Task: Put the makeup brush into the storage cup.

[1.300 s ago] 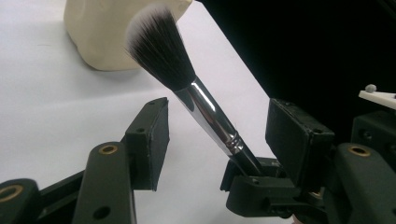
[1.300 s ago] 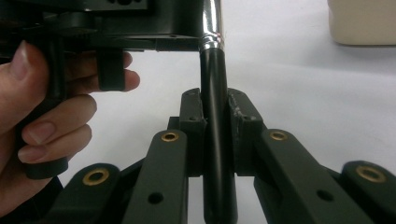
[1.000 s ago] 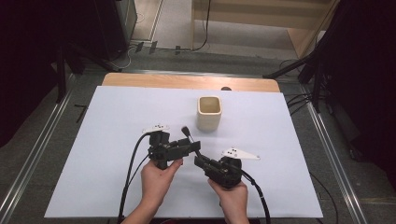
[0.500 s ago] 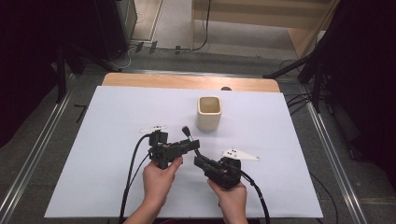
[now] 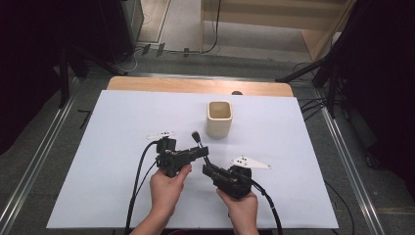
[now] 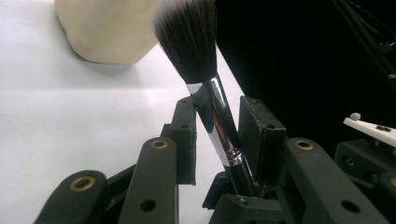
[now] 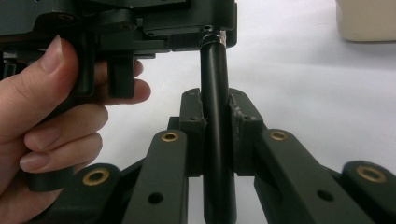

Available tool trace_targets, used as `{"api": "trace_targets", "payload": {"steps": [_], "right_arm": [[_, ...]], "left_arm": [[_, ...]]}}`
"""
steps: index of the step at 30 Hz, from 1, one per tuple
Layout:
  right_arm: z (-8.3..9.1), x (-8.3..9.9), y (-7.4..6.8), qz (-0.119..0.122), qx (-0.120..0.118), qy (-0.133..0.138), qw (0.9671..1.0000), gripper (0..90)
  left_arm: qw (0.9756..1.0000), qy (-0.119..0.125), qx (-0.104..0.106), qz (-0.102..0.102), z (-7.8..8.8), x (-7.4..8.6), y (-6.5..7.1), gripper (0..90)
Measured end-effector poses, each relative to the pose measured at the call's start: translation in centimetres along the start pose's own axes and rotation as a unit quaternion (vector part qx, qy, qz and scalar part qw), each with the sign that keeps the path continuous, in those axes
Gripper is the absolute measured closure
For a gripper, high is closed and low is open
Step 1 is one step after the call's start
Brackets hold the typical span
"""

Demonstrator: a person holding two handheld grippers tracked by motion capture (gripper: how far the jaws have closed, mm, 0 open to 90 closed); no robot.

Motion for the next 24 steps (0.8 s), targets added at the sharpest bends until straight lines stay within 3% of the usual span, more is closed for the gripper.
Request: {"api": "trace_targets", "payload": {"steps": [10,24], "right_arm": [[-0.13,0.12,-0.02,0.001,-0.005,-0.006,1.0000,78.9],[-0.39,0.30,-0.11,0.002,-0.011,-0.018,0.9998,78.2]], "left_arm": [[0.9998,-0.006,0.013,0.015,0.10,0.04,-0.26,71.2],[0.9971,-0.014,0.048,0.057,0.19,0.04,-0.50,77.7]]}}
Point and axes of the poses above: each handheld gripper's, and its own axes: z roughly backward along the jaws, x roughly out of its underside, y roughly to its right, the point moved 7 cm from there along -z, roughly forward along the jaws, and after that the axes turned 7 degrees about z, right-handed, at the moved point
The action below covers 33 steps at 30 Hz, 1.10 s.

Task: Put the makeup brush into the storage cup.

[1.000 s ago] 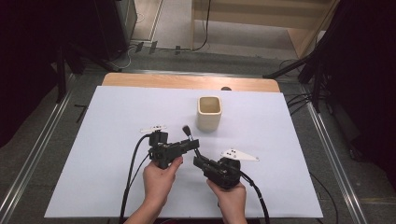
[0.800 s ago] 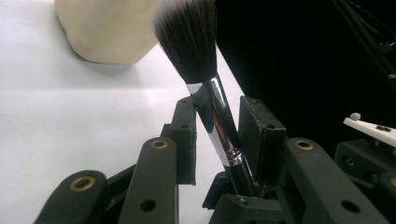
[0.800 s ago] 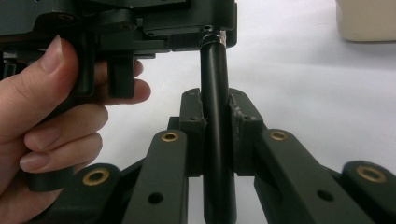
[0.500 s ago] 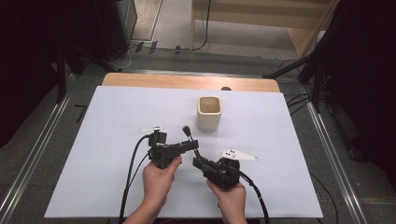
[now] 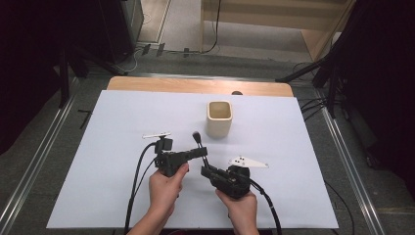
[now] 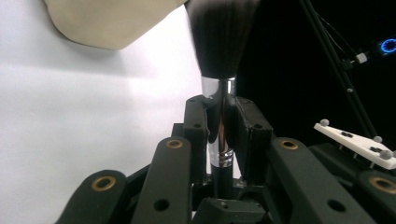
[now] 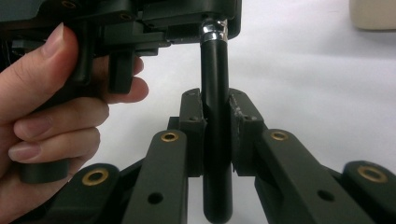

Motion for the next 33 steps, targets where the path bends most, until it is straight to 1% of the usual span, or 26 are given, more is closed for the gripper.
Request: {"api": "trace_targets", "payload": {"steps": [4,6,8,9,11,12,14,15,17,19,21,23,27,28,30,33], "right_arm": [[0.0,-0.1,-0.1,-0.003,-0.003,0.002,1.0000,76.6],[0.0,-0.1,-0.1,-0.002,-0.008,0.000,1.0000,73.4],[-0.1,-0.1,-0.2,-0.002,-0.016,-0.009,0.9998,66.4],[-0.2,-0.1,-0.2,0.001,-0.018,-0.011,0.9998,64.1],[-0.3,0.0,-0.3,0.005,-0.023,-0.017,0.9996,56.5],[-0.3,0.0,-0.3,0.007,-0.025,-0.016,0.9995,55.5],[-0.2,-0.2,-0.4,0.010,-0.036,-0.015,0.9992,51.1],[-0.2,-0.2,-0.4,0.008,-0.046,-0.019,0.9988,50.0],[-0.1,-0.3,-0.3,0.002,-0.063,-0.025,0.9977,46.2],[0.0,-0.5,-0.1,0.000,-0.070,-0.026,0.9972,43.1],[0.1,-0.6,0.0,0.007,-0.072,-0.029,0.9969,42.3],[0.2,-0.6,0.0,0.016,-0.076,-0.037,0.9963,41.4],[0.3,-0.9,0.0,0.012,-0.098,-0.047,0.9940,39.9],[0.4,-1.0,0.0,0.015,-0.104,-0.049,0.9932,39.7],[0.5,-1.2,0.0,0.021,-0.112,-0.060,0.9917,39.4],[0.6,-1.5,0.0,0.027,-0.123,-0.066,0.9898,39.1]], "left_arm": [[1.0000,-0.001,0.006,0.003,0.0,0.0,0.1,78.2],[0.9999,0.000,0.011,0.007,0.1,-0.1,0.2,78.2],[0.9998,-0.001,0.017,0.009,0.2,-0.1,0.4,78.2],[0.9999,-0.002,0.015,0.006,0.2,-0.2,0.4,78.2],[0.9999,-0.005,0.013,0.002,0.4,-0.3,0.6,78.2],[0.9999,-0.005,0.013,0.000,0.4,-0.4,0.6,78.2],[0.9999,-0.009,0.010,-0.003,0.6,-0.6,0.5,78.2],[0.9999,-0.011,0.010,-0.002,0.6,-0.6,0.5,78.2],[0.9998,-0.016,0.010,-0.005,0.7,-0.7,0.5,78.2],[0.9997,-0.021,0.009,-0.008,0.8,-0.7,0.5,78.2],[0.9995,-0.028,0.005,-0.014,0.8,-0.6,0.5,78.2],[0.9992,-0.037,0.005,-0.014,0.8,-0.5,0.5,78.2],[0.9983,-0.054,0.005,-0.019,1.0,-0.5,0.3,78.2],[0.9981,-0.058,0.003,-0.022,1.1,-0.5,0.3,78.2],[0.9974,-0.068,0.007,-0.024,1.1,-0.5,0.3,78.2],[0.9961,-0.082,0.013,-0.031,1.2,-0.4,0.4,78.2]]}}
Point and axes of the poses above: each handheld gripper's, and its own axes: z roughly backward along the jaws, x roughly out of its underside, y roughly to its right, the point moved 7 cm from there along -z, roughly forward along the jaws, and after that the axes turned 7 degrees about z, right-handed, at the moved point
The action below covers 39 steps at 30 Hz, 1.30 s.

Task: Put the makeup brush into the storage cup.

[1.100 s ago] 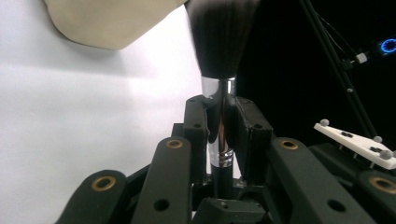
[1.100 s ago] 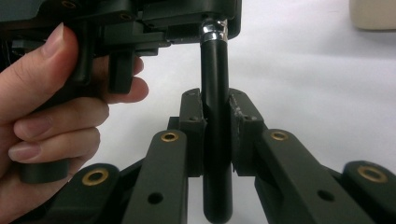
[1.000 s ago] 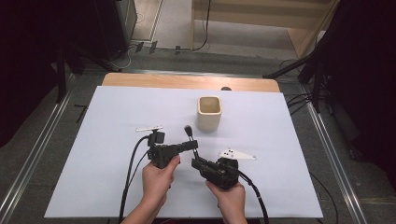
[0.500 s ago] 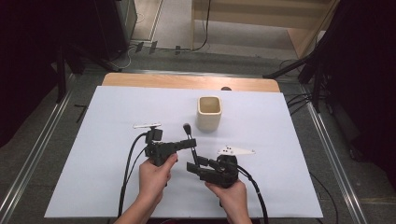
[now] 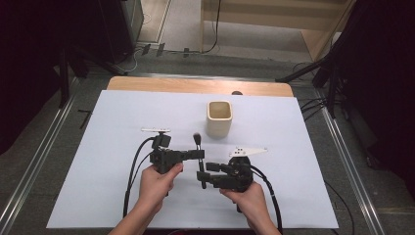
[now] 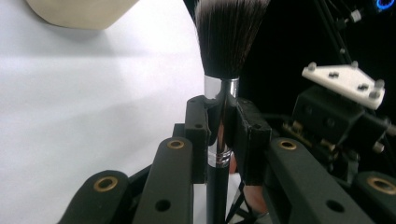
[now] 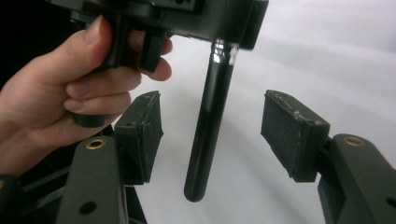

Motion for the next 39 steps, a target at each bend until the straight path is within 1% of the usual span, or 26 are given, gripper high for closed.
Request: {"api": "trace_targets", "payload": {"steps": [1,4,6,7,8,9,11,12,13,15,16,17,18,20,21,24,26,28,32,34,39], "right_arm": [[0.06,-0.15,-0.01,0.000,-0.007,0.001,1.0000,39.1],[0.24,-0.45,0.13,0.006,-0.018,-0.004,0.9998,39.0],[0.31,-0.61,0.19,0.008,-0.022,-0.006,0.9997,39.0],[0.35,-0.71,0.20,0.009,-0.024,-0.004,0.9997,39.0],[0.39,-0.77,0.22,0.007,-0.031,-0.003,0.9995,39.0],[0.41,-0.81,0.22,0.005,-0.035,-0.004,0.9994,39.0],[0.40,-0.76,0.13,0.011,-0.048,-0.010,0.9988,39.1],[0.39,-0.72,0.13,0.016,-0.050,-0.013,0.9985,39.3],[0.39,-0.68,0.07,0.017,-0.057,-0.014,0.9981,39.7],[0.28,-0.65,0.05,0.014,-0.066,-0.016,0.9976,40.2],[0.20,-0.62,0.07,0.013,-0.069,-0.018,0.9973,40.8],[0.12,-0.63,0.10,0.012,-0.074,-0.018,0.9970,41.3],[0.05,-0.65,0.18,0.010,-0.077,-0.019,0.9968,41.6],[-0.03,-0.70,0.33,0.007,-0.084,-0.019,0.9963,42.9],[-0.07,-0.73,0.45,0.007,-0.084,-0.018,0.9963,43.9],[-0.13,-0.70,0.68,0.006,-0.087,-0.020,0.9960,48.4],[-0.13,-0.74,0.68,0.002,-0.092,-0.016,0.9956,51.6],[-0.14,-0.77,0.67,0.002,-0.092,-0.012,0.9957,53.6],[-0.24,-0.74,0.66,-0.007,-0.099,-0.007,0.9950,57.2],[-0.28,-0.66,0.79,-0.008,-0.098,-0.008,0.9951,59.0],[-0.43,-0.56,0.87,-0.020,-0.104,-0.008,0.9943,63.0]], "left_arm": [[1.0000,-0.003,-0.001,-0.003,0.04,0.00,0.01,78.2],[0.9999,-0.011,0.002,-0.012,0.19,-0.06,0.06,78.2],[0.9997,-0.017,0.011,-0.014,0.25,-0.08,0.15,78.2],[0.9996,-0.020,0.012,-0.016,0.25,-0.06,0.18,78.2],[0.9994,-0.027,0.014,-0.018,0.25,-0.04,0.19,78.2],[0.9990,-0.033,0.022,-0.019,0.23,0.00,0.26,78.2],[0.9985,-0.042,0.024,-0.026,0.27,0.08,0.26,78.1],[0.9981,-0.047,0.029,-0.027,0.27,0.14,0.26,78.2],[0.9980,-0.047,0.028,-0.031,0.29,0.15,0.24,78.2],[0.9976,-0.051,0.036,-0.030,0.20,0.20,0.24,78.2],[0.9975,-0.053,0.034,-0.034,0.17,0.24,0.19,78.1],[0.9970,-0.058,0.038,-0.036,0.09,0.34,0.24,78.2],[0.9968,-0.060,0.036,-0.040,0.02,0.41,0.22,78.1],[0.9963,-0.064,0.038,-0.042,-0.06,0.50,0.17,78.2],[0.9964,-0.063,0.037,-0.042,-0.05,0.49,0.12,78.1],[0.9961,-0.061,0.046,-0.044,0.00,0.39,0.10,78.2],[0.9959,-0.061,0.052,-0.042,0.02,0.35,0.12,78.2],[0.9958,-0.060,0.055,-0.041,0.03,0.32,0.11,78.1],[0.9954,-0.059,0.063,-0.042,0.08,0.25,0.14,78.1],[0.9950,-0.061,0.067,-0.043,0.05,0.29,0.19,78.1],[0.9944,-0.063,0.069,-0.050,-0.07,0.38,0.23,78.1]]}}
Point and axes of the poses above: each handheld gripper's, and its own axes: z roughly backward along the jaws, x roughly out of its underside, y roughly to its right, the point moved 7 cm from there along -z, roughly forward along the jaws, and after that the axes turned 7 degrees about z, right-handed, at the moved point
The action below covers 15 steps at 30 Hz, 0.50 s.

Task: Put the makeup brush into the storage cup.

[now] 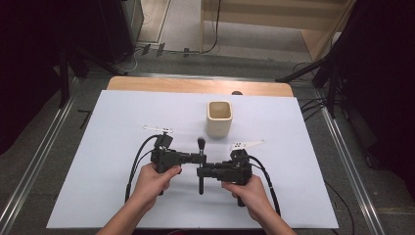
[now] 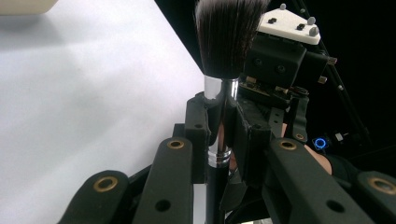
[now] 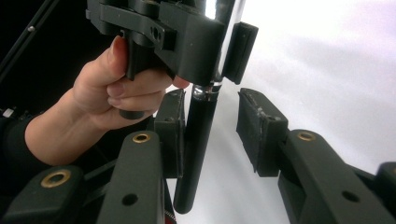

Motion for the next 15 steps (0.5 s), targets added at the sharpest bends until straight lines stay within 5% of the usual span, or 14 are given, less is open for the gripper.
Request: {"api": "trace_targets", "payload": {"steps": [15], "right_arm": [[-0.37,0.09,-0.08,-0.013,-0.008,0.000,0.9999,74.2]], "left_arm": [[0.9999,0.001,-0.006,-0.010,-0.17,-0.01,-0.14,78.1]]}}
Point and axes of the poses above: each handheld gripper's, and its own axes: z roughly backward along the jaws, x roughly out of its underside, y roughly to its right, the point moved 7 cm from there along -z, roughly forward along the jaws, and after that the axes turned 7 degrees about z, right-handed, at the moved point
